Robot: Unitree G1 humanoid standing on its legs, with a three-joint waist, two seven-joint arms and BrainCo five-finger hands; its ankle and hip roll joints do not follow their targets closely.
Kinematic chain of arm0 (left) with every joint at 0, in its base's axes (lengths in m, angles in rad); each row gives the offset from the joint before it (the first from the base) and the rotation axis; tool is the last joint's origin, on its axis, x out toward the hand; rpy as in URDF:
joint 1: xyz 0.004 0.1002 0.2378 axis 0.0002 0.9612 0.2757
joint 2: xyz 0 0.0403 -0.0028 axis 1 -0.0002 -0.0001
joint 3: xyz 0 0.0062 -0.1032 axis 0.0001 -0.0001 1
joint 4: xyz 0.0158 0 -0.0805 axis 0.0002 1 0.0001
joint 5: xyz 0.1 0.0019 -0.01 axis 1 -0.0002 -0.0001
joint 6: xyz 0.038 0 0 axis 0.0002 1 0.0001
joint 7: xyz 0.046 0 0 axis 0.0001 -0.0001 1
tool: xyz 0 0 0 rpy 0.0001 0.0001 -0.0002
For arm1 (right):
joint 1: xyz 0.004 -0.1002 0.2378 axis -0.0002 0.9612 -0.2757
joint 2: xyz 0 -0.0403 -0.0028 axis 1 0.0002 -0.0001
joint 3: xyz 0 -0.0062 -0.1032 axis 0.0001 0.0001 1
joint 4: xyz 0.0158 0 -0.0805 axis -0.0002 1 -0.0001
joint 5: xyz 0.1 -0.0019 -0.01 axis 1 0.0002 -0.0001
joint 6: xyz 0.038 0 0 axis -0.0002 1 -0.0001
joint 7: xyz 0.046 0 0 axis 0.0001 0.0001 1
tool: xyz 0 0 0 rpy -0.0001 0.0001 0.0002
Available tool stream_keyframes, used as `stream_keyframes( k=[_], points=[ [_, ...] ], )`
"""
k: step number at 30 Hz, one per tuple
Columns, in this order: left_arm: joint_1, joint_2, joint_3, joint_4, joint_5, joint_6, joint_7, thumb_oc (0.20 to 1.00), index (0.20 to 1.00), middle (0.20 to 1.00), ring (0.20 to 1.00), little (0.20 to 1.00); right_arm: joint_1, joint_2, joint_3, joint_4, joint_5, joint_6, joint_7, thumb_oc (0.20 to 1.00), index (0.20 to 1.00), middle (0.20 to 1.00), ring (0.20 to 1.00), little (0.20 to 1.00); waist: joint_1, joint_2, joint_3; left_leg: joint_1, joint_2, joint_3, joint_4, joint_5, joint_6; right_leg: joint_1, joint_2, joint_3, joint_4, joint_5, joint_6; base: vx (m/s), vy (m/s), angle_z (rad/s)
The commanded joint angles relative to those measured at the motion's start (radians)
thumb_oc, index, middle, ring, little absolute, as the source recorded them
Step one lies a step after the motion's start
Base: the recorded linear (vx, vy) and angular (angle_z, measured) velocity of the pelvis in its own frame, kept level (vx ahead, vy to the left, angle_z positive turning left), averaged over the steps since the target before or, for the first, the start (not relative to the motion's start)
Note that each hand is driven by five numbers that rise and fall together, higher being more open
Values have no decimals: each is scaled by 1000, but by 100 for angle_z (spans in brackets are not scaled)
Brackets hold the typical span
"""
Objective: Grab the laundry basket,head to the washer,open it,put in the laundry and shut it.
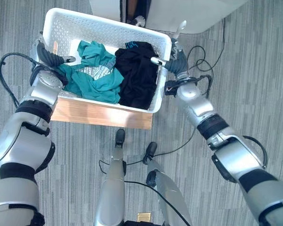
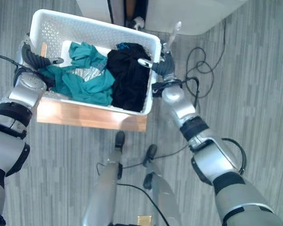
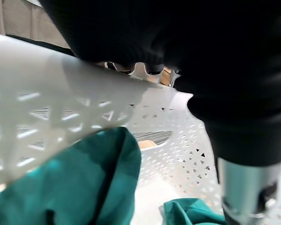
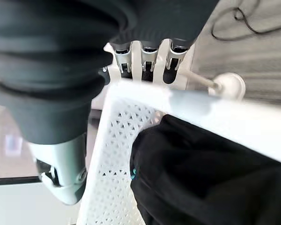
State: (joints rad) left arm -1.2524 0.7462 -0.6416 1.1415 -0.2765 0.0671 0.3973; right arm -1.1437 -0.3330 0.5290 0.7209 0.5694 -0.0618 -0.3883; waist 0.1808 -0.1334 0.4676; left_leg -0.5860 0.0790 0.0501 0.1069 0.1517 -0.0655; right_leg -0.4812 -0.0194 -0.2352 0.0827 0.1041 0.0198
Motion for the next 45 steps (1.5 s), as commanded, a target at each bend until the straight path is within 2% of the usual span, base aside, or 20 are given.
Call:
stream_keyframes(
  k=[1,7,12,18,21,34,45],
  points=[
    [11,-18,35,-4,-12,-23,-39,1000,1000,1000,1000,1000,-24,-14,-50,-89,-72,-45,-19,1000,1000,1000,1000,1000,-22,6,41,-42,-36,-49,165,-165,31,112,-72,14,-24,-58,108,6,21,-9],
    [21,-30,43,-4,-13,-23,-34,1000,1000,1000,1000,1000,35,8,-95,-96,-92,-46,-55,1000,1000,1000,1000,1000,-29,19,38,-41,-42,-48,162,-167,33,108,-75,14,-23,-59,107,2,5,-1],
    [53,-46,71,-13,-7,-15,-13,1000,1000,1000,1000,1000,118,51,-166,-114,-130,-54,-121,1000,1000,1000,1000,1000,-33,32,35,-43,-47,-49,160,-170,37,105,-77,17,-23,-62,107,0,0,0],
    [109,-75,123,-51,9,-6,24,1000,1000,1000,1000,1000,233,108,-265,-205,-238,-85,-227,1000,1000,1000,1000,1000,-40,55,35,-50,-55,-49,165,-176,43,102,-84,15,-19,-67,108,0,0,0],
    [139,-92,146,-76,21,-5,41,1000,1000,1000,1000,1000,268,118,-278,-215,-285,-72,-255,1000,1000,1000,1000,1000,-42,67,34,-57,-59,-47,174,-181,47,93,-90,14,-13,-69,108,0,12,-1],
    [135,-94,139,-64,15,-12,20,1000,1000,1000,1000,1000,230,55,-209,-151,-265,-17,-161,1000,1000,1000,1000,1000,-48,56,28,-62,-56,-48,179,-180,45,82,-92,20,-12,-61,104,0,2,0],
    [-59,-51,-2,22,50,8,-25,1000,1000,1000,1000,1000,53,13,-54,-32,-216,58,-37,1000,1000,1000,1000,1000,-49,21,17,-55,-49,-55,163,-172,36,91,-83,17,-20,-55,103,1,-7,1]
  ],
)
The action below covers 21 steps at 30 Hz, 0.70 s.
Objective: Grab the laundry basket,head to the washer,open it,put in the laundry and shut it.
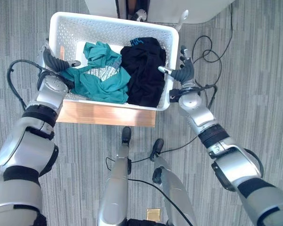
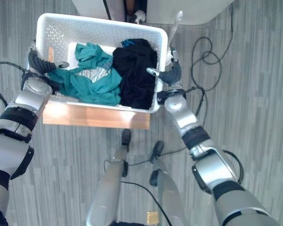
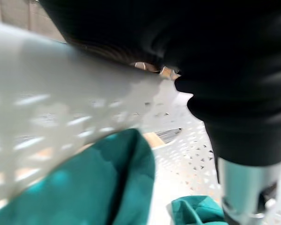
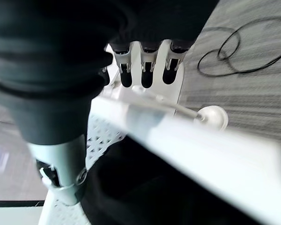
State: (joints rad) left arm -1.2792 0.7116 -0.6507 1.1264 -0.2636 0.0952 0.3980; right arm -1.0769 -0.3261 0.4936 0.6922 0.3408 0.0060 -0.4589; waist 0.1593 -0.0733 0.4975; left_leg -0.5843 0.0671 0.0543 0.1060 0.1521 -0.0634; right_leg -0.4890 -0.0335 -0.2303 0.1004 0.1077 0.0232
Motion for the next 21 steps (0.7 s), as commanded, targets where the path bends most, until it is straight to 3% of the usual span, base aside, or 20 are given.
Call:
stream_keyframes(
  k=[1,11,12,13,15,16,18,19,20,21],
  points=[
    [-53,-22,-15,66,36,-21,-40,1000,1000,1000,1000,1000,-36,15,10,23,33,-4,53,1000,1000,1000,1000,1000,-28,-46,-14,-56,-36,-59,163,-170,33,99,-67,11,-40,-58,99,0,-8,5],
    [-81,-54,-50,98,29,-14,-57,1000,1000,1000,1000,1000,-48,75,62,85,94,5,87,1000,1000,1000,1000,1000,-30,-56,4,-61,-35,-60,157,-160,29,88,-62,12,-38,-57,93,-3,1,-1],
    [-80,-55,-50,99,26,-13,-58,853,853,853,853,853,-44,78,66,84,97,4,90,1000,1000,1000,1000,1000,-29,-57,6,-62,-35,-60,156,-160,29,87,-61,12,-38,-57,93,0,0,0],
    [-81,-56,-50,101,22,-11,-59,815,815,815,815,815,-40,81,70,81,103,4,93,1000,1000,1000,1000,1000,-29,-56,8,-62,-35,-62,156,-159,29,86,-61,11,-38,-57,93,0,0,0],
    [-83,-59,-47,111,6,-11,-65,871,871,871,871,871,-35,87,77,80,109,5,98,1000,1000,1000,1000,1000,-28,-58,11,-64,-34,-62,156,-159,29,85,-60,10,-38,-57,93,0,0,0],
    [-84,-59,-48,114,2,-11,-68,639,639,639,639,639,-32,86,81,77,111,5,98,1000,1000,1000,1000,1000,-28,-59,12,-65,-35,-62,157,-159,29,85,-60,11,-38,-57,93,84,-15,0],
    [-82,-61,-49,121,-2,-9,-75,442,442,442,442,442,-30,85,85,73,117,5,102,1000,1000,1000,1000,1000,-26,-57,9,-53,-30,-71,157,-191,23,95,-53,19,-39,-75,98,85,-12,0],
    [-82,-61,-49,121,-2,-10,-76,200,200,200,200,200,-30,85,85,73,117,5,102,1000,1000,1000,1000,1000,-26,-57,9,-53,-30,-71,157,-191,23,95,-53,19,-39,-75,98,0,0,0],
    [-86,-59,-55,130,5,-7,-78,200,200,200,200,200,-28,81,88,69,121,5,104,1000,1000,1000,1000,1000,-26,-58,11,-53,-31,-72,158,-191,23,95,-53,18,-38,-75,99,-93,17,0],
    [-91,-59,-59,139,15,-3,-76,200,200,200,200,200,-27,79,87,66,122,4,105,887,887,887,887,887,-26,-61,20,-64,-35,-63,159,-160,29,86,-59,10,-37,-55,93,0,0,0]
  ],
)
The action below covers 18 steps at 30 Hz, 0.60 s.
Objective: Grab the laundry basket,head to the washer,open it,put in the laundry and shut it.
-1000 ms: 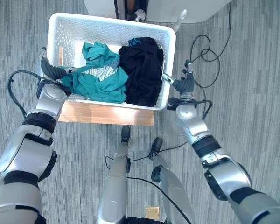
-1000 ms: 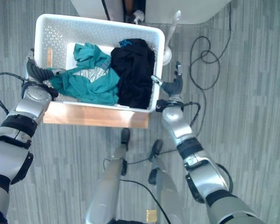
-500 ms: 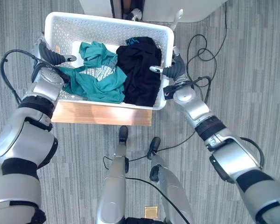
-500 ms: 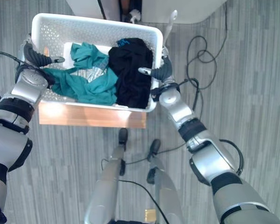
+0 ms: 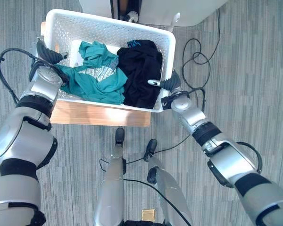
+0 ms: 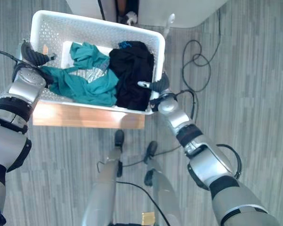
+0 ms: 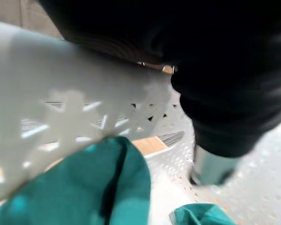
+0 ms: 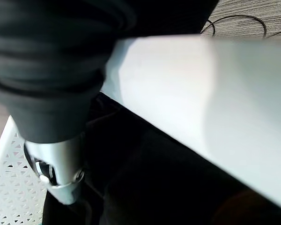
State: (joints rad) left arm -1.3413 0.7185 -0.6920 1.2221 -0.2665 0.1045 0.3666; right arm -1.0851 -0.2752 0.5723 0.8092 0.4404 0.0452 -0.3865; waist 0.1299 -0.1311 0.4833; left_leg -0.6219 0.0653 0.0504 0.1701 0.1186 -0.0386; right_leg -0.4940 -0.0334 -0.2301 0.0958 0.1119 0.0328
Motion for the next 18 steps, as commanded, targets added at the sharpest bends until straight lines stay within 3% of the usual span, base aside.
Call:
stream_keyframes(
  k=[1,2,3,4,5,7,8,10,11,18],
  points=[
    [-31,-65,-19,50,28,-8,-43,200,200,200,200,200,-17,26,8,-52,23,-37,34,796,796,796,796,796,2,-3,27,-15,-29,-67,93,-157,-2,100,-53,18,-33,-77,90,0,0,0],
    [-34,-65,-24,51,41,-6,-44,200,200,200,200,200,-17,21,7,-52,21,-38,32,529,529,529,529,529,1,-5,28,-15,-29,-69,93,-158,-2,101,-53,18,-33,-76,90,0,0,0],
    [-35,-65,-25,50,42,-7,-44,200,200,200,200,200,-17,20,7,-53,21,-38,32,460,460,460,460,460,1,-7,36,-26,-33,-60,95,-127,4,91,-60,9,-32,-58,84,0,0,0],
    [-31,-64,-30,46,58,-5,-47,200,200,200,200,200,-18,14,6,-56,17,-40,33,200,200,200,200,200,1,-6,30,-17,-29,-70,96,-158,-2,99,-53,18,-31,-76,91,-97,19,0],
    [-28,-61,-35,35,73,-3,-46,200,200,200,200,200,-20,4,10,-57,11,-37,36,200,200,200,200,200,0,-7,36,-32,-32,-62,98,-127,5,87,-59,9,-31,-57,86,77,-13,-2],
    [-28,-60,-35,35,73,-3,-47,200,200,200,200,200,-20,5,10,-57,11,-37,36,200,200,200,200,200,0,-5,31,-20,-28,-71,97,-158,-1,97,-53,17,-31,-75,92,-3,1,-2],
    [-23,-59,-39,32,84,-2,-47,200,200,200,200,200,-23,2,7,-52,14,-37,34,200,200,200,200,200,0,-5,37,-32,-32,-61,96,-127,5,83,-60,9,-29,-56,86,0,0,0],
    [-21,-55,-46,34,102,8,-52,200,200,200,200,200,-23,4,8,-59,13,-35,38,200,200,200,200,200,-1,-4,33,-18,-28,-69,95,-157,0,93,-54,20,-28,-73,91,0,0,0],
    [-20,-56,-51,33,108,9,-57,200,200,200,200,200,-20,2,10,-64,10,-33,41,200,200,200,200,200,-1,-6,37,-30,-32,-59,94,-126,6,83,-60,12,-28,-55,86,-99,25,-4],
    [44,-28,-61,-96,195,14,-51,200,200,200,200,200,10,-31,-17,-136,-30,-28,35,200,200,200,200,200,-5,4,24,-2,-32,-55,77,-124,8,97,-63,7,-23,-63,90,-14,3,-1]
  ],
)
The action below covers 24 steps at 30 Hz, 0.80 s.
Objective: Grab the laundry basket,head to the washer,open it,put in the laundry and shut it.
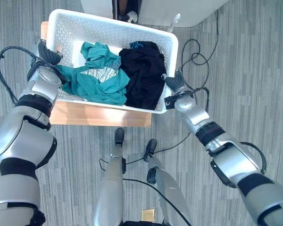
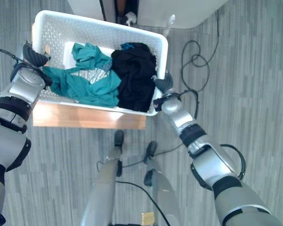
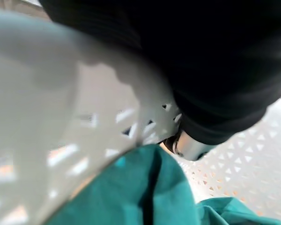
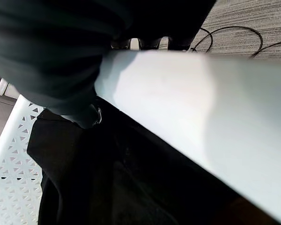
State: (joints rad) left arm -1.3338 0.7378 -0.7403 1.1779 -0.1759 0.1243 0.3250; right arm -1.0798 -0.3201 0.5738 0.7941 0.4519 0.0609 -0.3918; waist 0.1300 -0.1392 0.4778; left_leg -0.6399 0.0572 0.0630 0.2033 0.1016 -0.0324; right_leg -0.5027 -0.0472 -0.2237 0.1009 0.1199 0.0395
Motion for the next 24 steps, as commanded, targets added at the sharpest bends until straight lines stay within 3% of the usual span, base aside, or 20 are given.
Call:
stream_keyframes(
  k=[1,2,3,10,13,16,17,18,24],
  points=[
    [93,-41,11,-119,120,-9,-4,200,200,200,200,200,30,8,-44,-153,-54,-40,37,200,200,200,200,200,-4,15,21,31,-26,-65,41,-110,3,114,-50,0,-24,-75,82,0,0,0],
    [132,-37,34,-159,121,-13,-3,200,200,200,200,200,46,2,-61,-174,-63,-37,37,200,200,200,200,200,-3,18,14,42,-26,-64,37,-112,4,122,-52,0,-21,-79,81,57,-11,-1],
    [253,-10,74,-314,126,-35,-18,200,200,200,200,200,102,-26,-108,-230,-77,-27,43,200,200,200,200,200,0,28,-8,90,-28,-58,22,-118,8,151,-58,-2,-17,-86,80,52,-4,1],
    [487,19,184,-582,148,-63,-70,200,200,200,200,200,227,-110,-188,-297,-109,-8,81,200,200,200,200,200,-4,54,-64,200,-40,-41,-20,-119,9,222,-73,-1,-4,-108,78,68,0,0],
    [648,27,255,-759,150,-86,-129,200,200,200,200,200,312,-166,-253,-323,-132,-1,116,200,200,200,200,200,-14,70,-131,289,-49,-35,-58,-120,8,283,-82,-2,-4,-125,79,132,-11,-5],
    [707,6,279,-815,148,-90,-156,200,200,200,200,200,359,-181,-274,-336,-141,4,137,200,200,200,200,200,-26,80,-163,326,-51,-35,-76,-112,10,308,-88,-3,-8,-127,79,88,-29,1],
    [759,-31,289,-862,137,-99,-191,200,200,200,200,200,412,-204,-308,-343,-157,7,162,200,200,200,200,200,-45,92,-214,377,-48,-32,-100,-111,9,339,-88,-2,-5,-141,79,80,-37,1],
    [762,-32,289,-863,138,-98,-191,200,200,200,200,200,416,-205,-308,-345,-157,7,162,200,200,200,200,200,-44,93,-216,380,-48,-32,-104,-109,9,341,-88,-2,-6,-140,80,111,-64,2],
    [746,-199,196,-825,107,-96,-241,200,200,200,200,200,498,-213,-336,-366,-186,11,188,200,200,200,200,200,-106,117,-304,480,-37,-16,-171,-87,1,409,-78,10,-15,-159,77,34,-66,-3]
  ],
)
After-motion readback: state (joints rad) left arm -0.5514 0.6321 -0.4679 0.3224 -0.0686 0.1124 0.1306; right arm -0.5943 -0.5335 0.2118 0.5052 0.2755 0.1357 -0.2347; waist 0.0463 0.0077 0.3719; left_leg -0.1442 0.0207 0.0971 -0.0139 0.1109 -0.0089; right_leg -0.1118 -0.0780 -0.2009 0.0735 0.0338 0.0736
